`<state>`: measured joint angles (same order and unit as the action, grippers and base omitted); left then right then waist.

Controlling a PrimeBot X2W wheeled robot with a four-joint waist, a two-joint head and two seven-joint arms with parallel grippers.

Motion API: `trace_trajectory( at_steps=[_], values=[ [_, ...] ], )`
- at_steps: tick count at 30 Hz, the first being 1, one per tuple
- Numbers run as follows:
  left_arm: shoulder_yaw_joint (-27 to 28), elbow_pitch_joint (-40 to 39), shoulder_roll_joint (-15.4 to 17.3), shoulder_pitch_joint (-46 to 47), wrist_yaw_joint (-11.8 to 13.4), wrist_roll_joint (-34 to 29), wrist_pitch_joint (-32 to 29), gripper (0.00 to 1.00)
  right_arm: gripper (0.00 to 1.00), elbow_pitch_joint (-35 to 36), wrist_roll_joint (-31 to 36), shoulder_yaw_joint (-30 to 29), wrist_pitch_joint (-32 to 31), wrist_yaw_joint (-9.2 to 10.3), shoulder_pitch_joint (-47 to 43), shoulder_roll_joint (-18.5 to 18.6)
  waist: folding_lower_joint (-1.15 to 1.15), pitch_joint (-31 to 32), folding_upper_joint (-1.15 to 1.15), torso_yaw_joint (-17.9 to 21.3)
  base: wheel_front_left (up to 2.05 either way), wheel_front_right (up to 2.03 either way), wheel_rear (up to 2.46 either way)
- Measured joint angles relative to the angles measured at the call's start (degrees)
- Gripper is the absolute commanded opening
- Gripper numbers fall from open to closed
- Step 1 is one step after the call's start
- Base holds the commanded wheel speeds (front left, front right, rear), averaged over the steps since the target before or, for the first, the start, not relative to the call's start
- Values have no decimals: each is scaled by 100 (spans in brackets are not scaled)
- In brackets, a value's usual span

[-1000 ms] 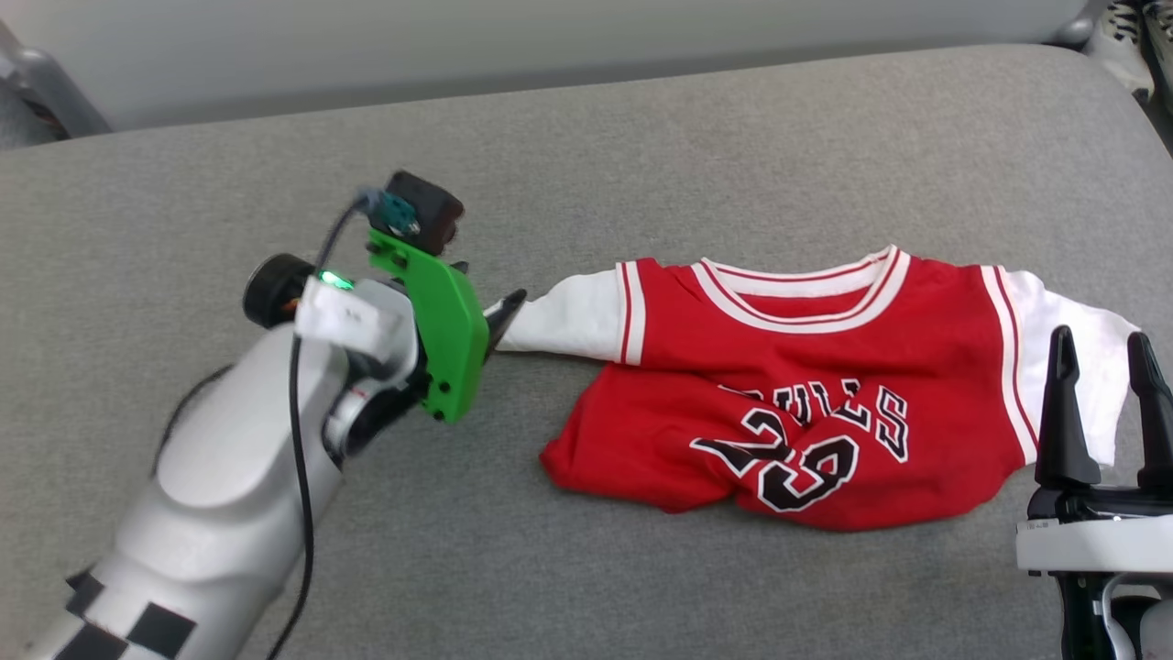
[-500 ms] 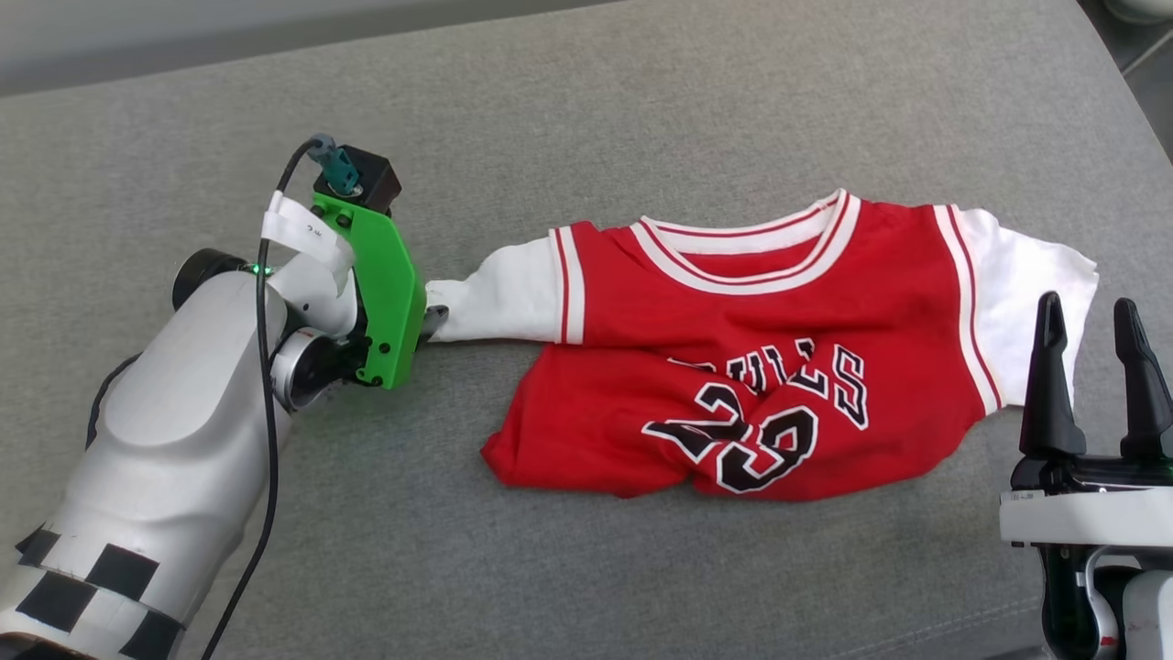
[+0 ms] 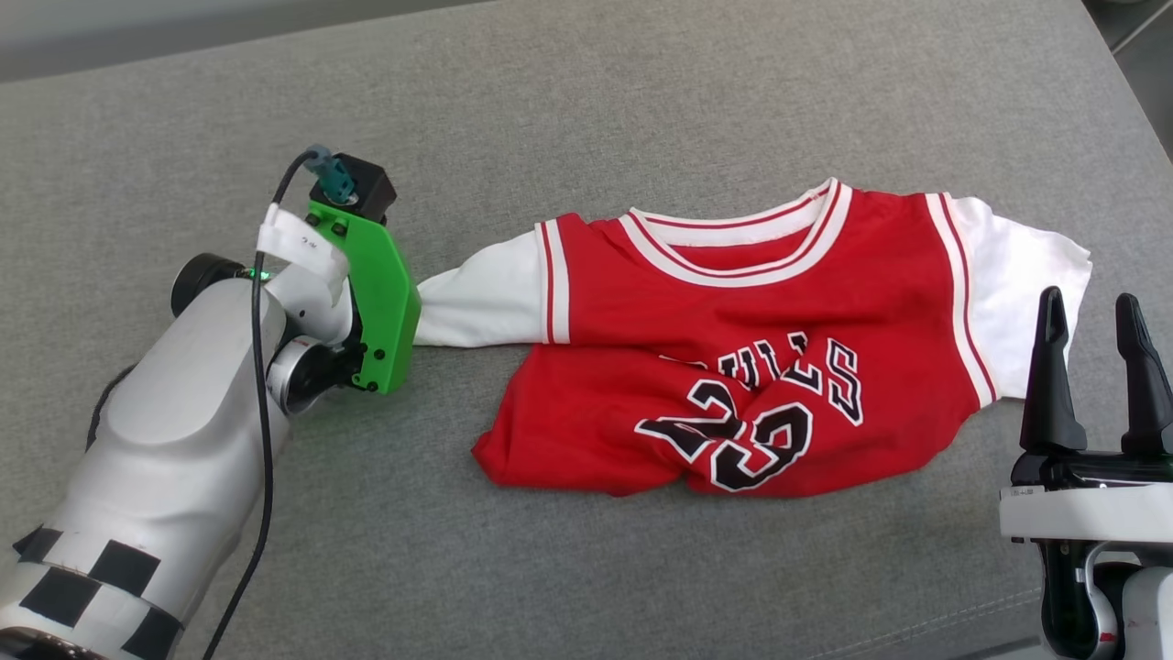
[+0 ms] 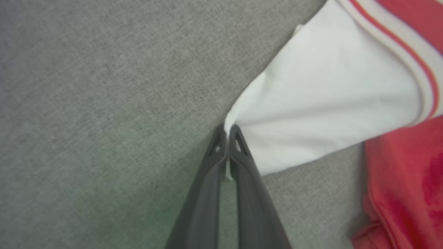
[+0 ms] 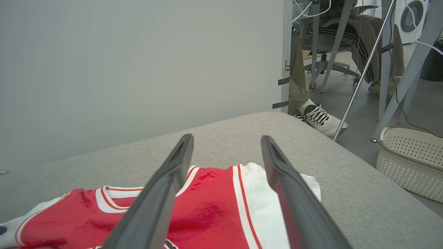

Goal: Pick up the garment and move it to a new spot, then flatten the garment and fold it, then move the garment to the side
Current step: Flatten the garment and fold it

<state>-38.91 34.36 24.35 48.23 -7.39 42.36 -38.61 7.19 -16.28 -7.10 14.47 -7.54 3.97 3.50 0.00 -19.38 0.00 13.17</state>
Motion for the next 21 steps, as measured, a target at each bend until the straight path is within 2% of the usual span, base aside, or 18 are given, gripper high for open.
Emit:
trace_trajectory(
  at_steps=[6,13,21],
  values=[
    [278,197,-30,-185,-2,291,824,0,100,-15,52,-31,0,0,-4,14,0,214,0,-144,0,0,0],
    [777,212,163,-286,5,568,1569,0,100,-35,76,-20,0,0,-47,103,0,483,0,-445,0,0,0],
    [1184,64,572,-533,143,791,1815,0,100,-43,103,34,1,0,-111,151,0,612,0,-835,0,0,0]
  ],
)
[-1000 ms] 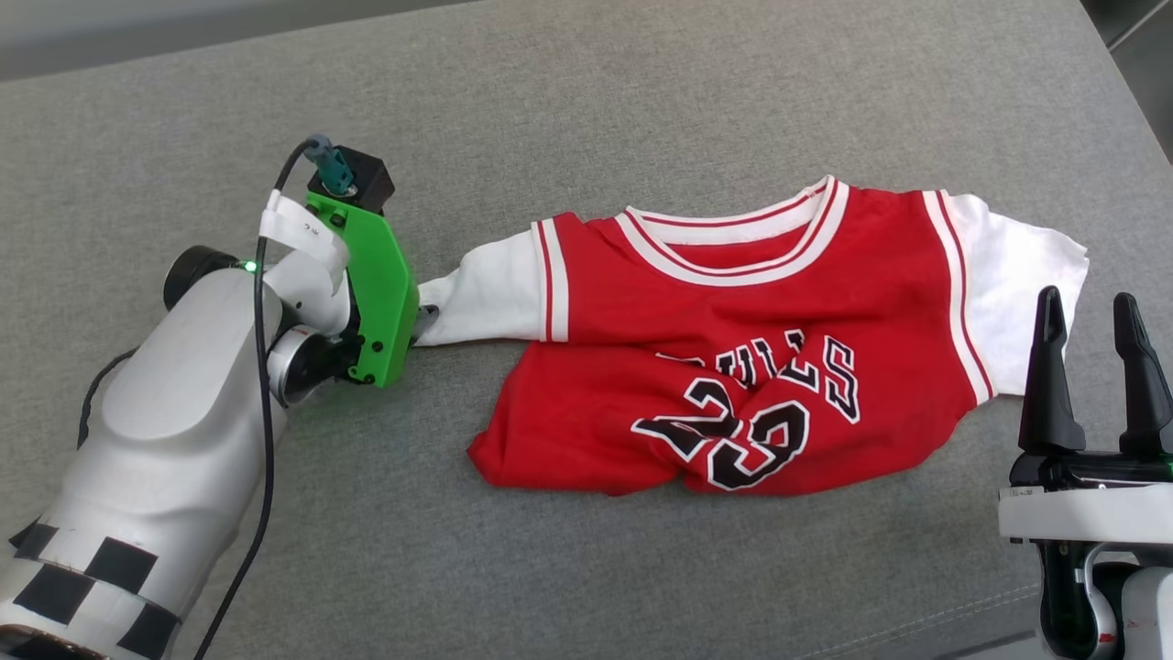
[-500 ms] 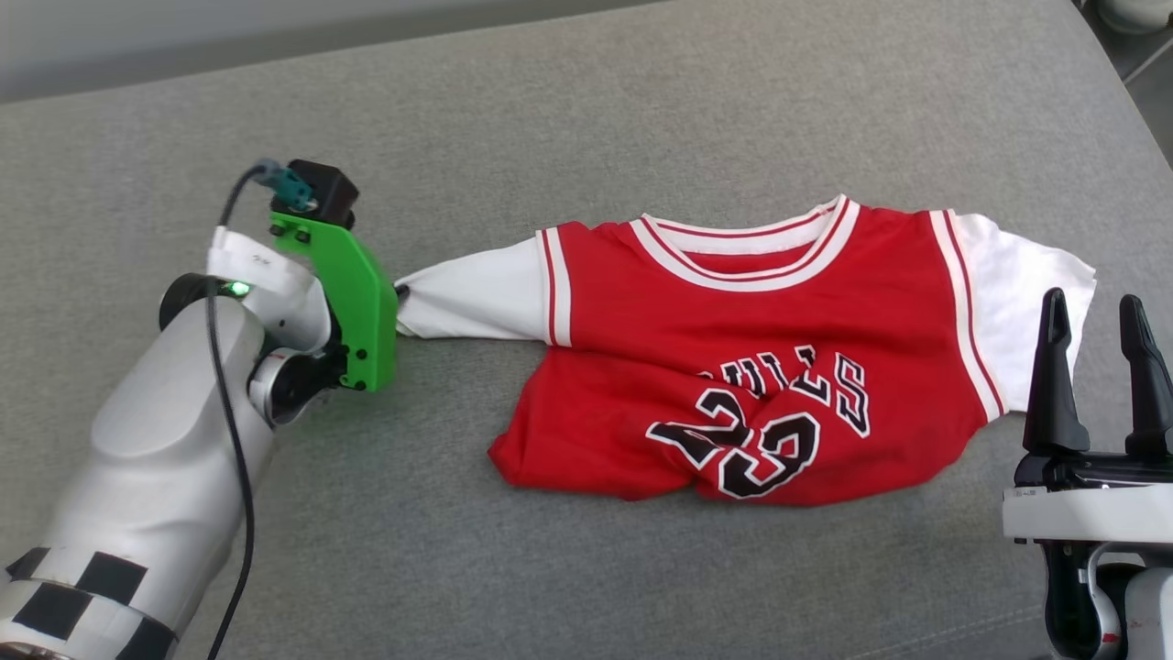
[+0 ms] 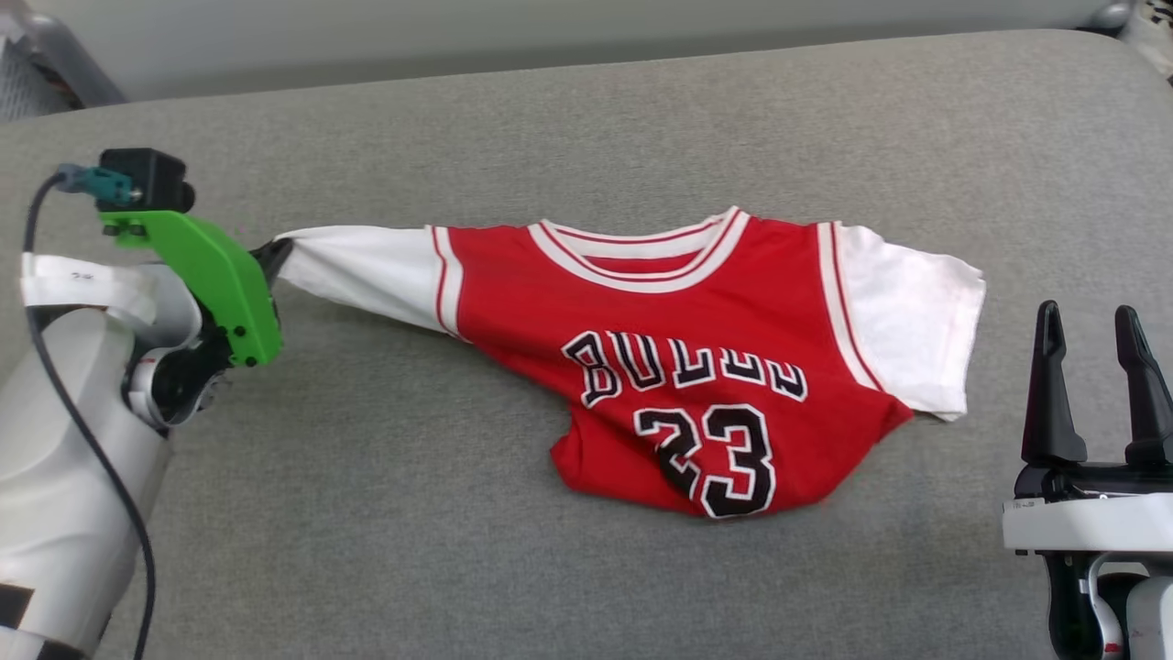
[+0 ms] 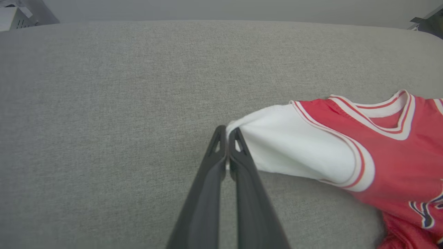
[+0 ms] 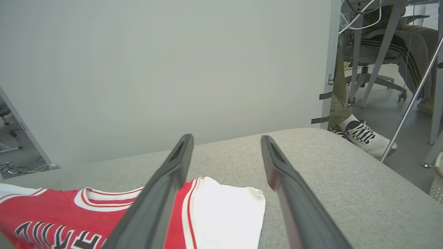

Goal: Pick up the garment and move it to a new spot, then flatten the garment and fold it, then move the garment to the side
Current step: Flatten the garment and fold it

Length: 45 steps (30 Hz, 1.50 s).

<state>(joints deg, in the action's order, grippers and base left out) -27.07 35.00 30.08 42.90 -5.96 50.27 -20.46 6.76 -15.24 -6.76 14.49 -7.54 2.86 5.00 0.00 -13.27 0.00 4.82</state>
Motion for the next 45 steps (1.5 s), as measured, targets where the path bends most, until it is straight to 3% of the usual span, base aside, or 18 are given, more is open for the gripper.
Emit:
trace_trajectory(
  at_steps=[3,13,14,22,30,34,38,42,45],
  values=[
    [78,-34,189,-186,178,114,-141,0,100,-3,0,62,-1,0,-2,49,0,-113,0,-97,0,0,0],
    [69,147,121,-213,353,136,-103,0,100,-78,0,158,0,0,107,86,0,-440,0,-64,0,0,0],
    [-31,229,46,-180,353,8,114,100,100,-118,0,148,-1,0,110,87,0,-437,0,-64,0,0,0],
    [-136,258,-54,-145,353,-608,1661,100,100,-236,38,121,-1,0,97,131,0,-113,0,-164,0,0,0],
    [-177,-553,-287,-743,370,-936,3263,100,100,-285,36,-15,-1,0,-137,225,0,397,0,-342,0,0,0],
    [-38,-1202,-415,-1363,609,-1169,3497,100,100,-290,30,-64,-1,0,-282,248,0,633,0,-458,0,0,0],
    [544,-2215,-773,-2134,905,-1661,3513,100,100,-303,0,-32,0,0,-384,257,0,806,0,-593,0,0,0],
    [1098,-2974,-1227,-2948,929,-2260,3513,100,100,-331,-14,7,-1,0,-403,257,0,901,0,-679,0,0,0],
    [1404,-3293,-1517,-3367,798,-2673,3513,100,100,-344,-31,5,0,0,-407,257,0,912,0,-724,0,0,0]
  ],
)
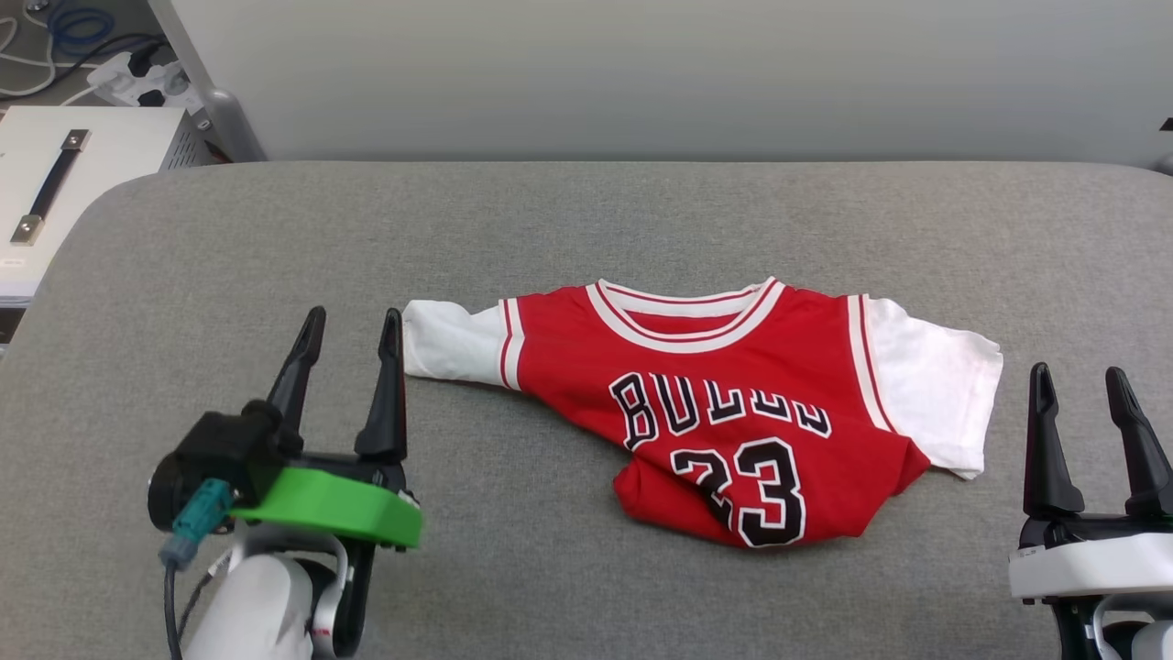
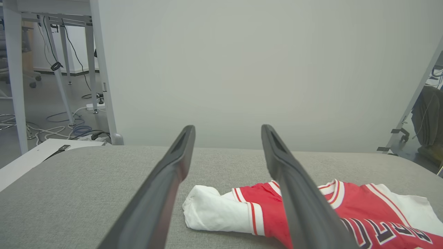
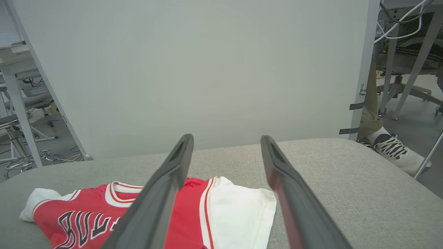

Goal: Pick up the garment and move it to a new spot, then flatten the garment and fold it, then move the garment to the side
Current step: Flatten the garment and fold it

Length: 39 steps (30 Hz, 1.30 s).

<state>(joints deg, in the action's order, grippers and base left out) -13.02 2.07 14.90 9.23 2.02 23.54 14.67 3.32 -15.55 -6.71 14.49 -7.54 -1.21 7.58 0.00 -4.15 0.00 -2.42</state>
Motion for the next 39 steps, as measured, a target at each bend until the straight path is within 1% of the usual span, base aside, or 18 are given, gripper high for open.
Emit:
trace_trajectory(
  at_steps=[4,8,10,12,13,16,20,21,22,24,25,27,30,31,34,39],
  values=[
    [253,-153,-303,-270,-263,-480,0,100,100,-40,-21,-30,-1,0,-14,-1,0,-9,0,-43,0,0,0],
    [421,-159,-587,-341,-506,-767,0,100,100,-102,-26,-81,-75,0,-18,26,0,-42,0,-90,0,0,0],
    [471,-158,-675,-341,-591,-864,0,100,100,-123,-30,-66,-296,0,-18,109,0,-77,0,-109,0,0,0],
    [536,-155,-755,-336,-673,-964,0,100,100,-104,-45,-41,-649,0,-3,283,0,-133,0,-130,0,0,0],
    [559,-155,-771,-333,-693,-1025,0,100,100,-93,-78,-29,-855,0,16,363,0,-160,0,-140,0,0,0],
    [656,-168,-812,-322,-748,-1134,0,100,100,-60,-168,85,-1836,0,163,713,0,-286,0,-172,0,0,0],
    [757,-172,-915,-261,-812,-1201,0,100,100,-145,-404,-18,-3584,0,647,1134,0,-502,0,-223,0,0,0],
    [767,-174,-932,-225,-835,-1205,0,100,100,-174,-447,-79,-3947,0,778,1198,0,-552,0,-237,0,0,0],
    [789,-180,-953,-164,-840,-1217,0,100,100,-245,-550,-180,-4510,0,979,1248,0,-626,0,-261,0,0,0],
    [816,-186,-969,-80,-843,-1251,0,100,100,-327,-592,-212,-5371,0,1232,1354,0,-737,0,-304,0,0,0],
    [826,-194,-982,-45,-859,-1258,0,100,100,-348,-592,-210,-5764,0,1354,1435,0,-797,0,-332,0,0,0],
    [831,-211,-1005,16,-884,-1266,0,100,100,-370,-581,-227,-6286,0,1599,1605,0,-904,0,-392,0,0,0],
    [835,-249,-1067,97,-891,-1276,0,100,100,-465,-563,-275,-6808,0,2047,1757,0,-1065,0,-496,0,0,0],
    [822,-269,-1104,165,-893,-1300,0,100,100,-636,-544,-300,-7143,0,2391,1775,0,-1227,0,-600,0,0,0],
    [813,-280,-1121,214,-909,-1310,0,100,100,-932,-486,-345,-7333,0,2715,1812,0,-1401,0,-706,0,0,0],
    [808,-300,-1136,377,-910,-1340,0,100,100,-1437,-347,-371,-7432,0,3097,1868,0,-1645,0,-865,0,0,0]
  ],
)
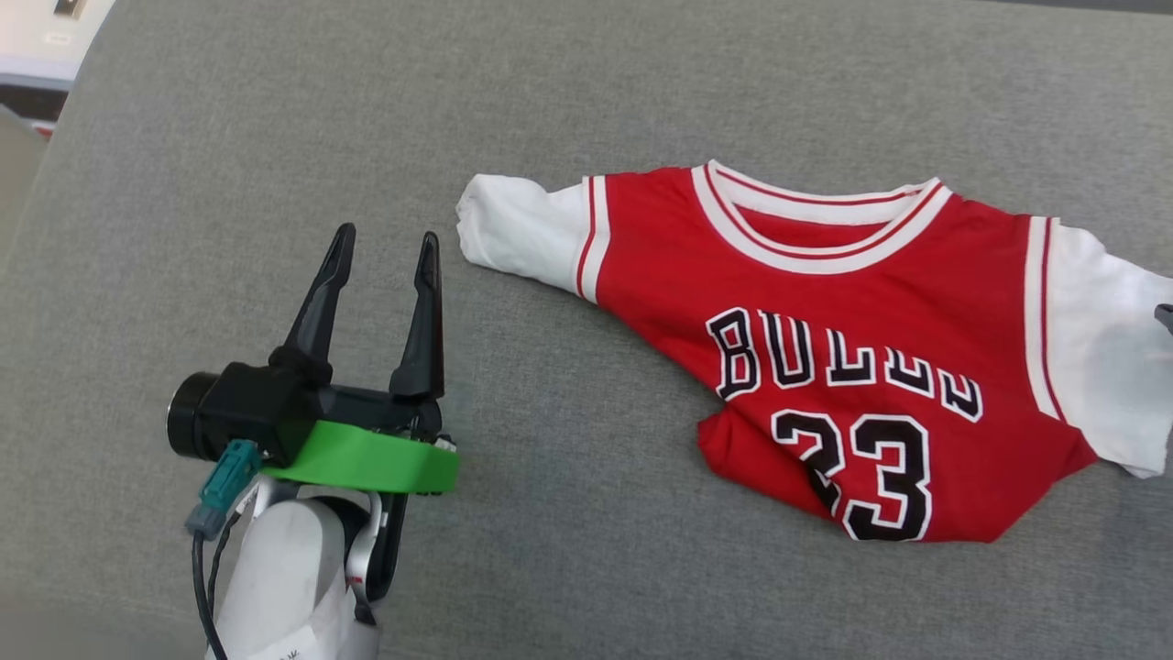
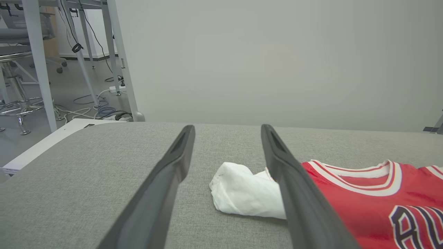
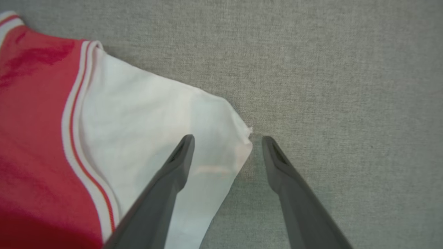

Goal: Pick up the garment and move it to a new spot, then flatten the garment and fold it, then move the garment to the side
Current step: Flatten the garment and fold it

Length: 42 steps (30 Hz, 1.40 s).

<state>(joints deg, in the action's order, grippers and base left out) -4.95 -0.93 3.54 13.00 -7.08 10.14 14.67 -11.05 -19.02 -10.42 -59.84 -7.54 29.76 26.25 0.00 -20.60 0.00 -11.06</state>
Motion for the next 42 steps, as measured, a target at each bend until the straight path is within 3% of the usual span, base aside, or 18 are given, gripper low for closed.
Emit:
trace_trajectory(
  at_steps=[10,11,12,21,26,32,39,42],
  values=[
    [41,-15,-15,37,-1,1,0,100,100,-571,-141,119,60,2,246,88,0,-265,0,-259,0,0,0],
    [60,-7,-16,37,-1,1,0,100,35,-595,-177,136,60,2,244,82,0,-260,0,-261,0,0,0],
    [75,1,-18,37,-1,1,0,100,0,-601,-199,162,66,3,233,87,0,-249,0,-260,0,0,0],
    [159,287,85,39,-25,125,0,100,0,-679,-327,244,635,0,-52,108,0,17,0,-67,0,0,0],
    [-144,892,564,366,-25,524,-77,100,0,-727,-347,324,860,0,-57,152,0,96,0,124,0,0,0],
    [-916,1333,1472,1703,-25,1382,-1388,100,0,-766,-380,466,920,0,31,169,0,10,0,297,0,0,0],
    [-2073,1744,2154,3204,-26,2913,-3798,100,0,-781,-387,704,968,0,291,133,0,-168,0,478,0,0,0],
    [-2453,1964,2325,3636,-26,3359,-4513,100,0,-781,-394,818,969,0,405,116,0,-236,0,567,0,0,0]
  ],
)
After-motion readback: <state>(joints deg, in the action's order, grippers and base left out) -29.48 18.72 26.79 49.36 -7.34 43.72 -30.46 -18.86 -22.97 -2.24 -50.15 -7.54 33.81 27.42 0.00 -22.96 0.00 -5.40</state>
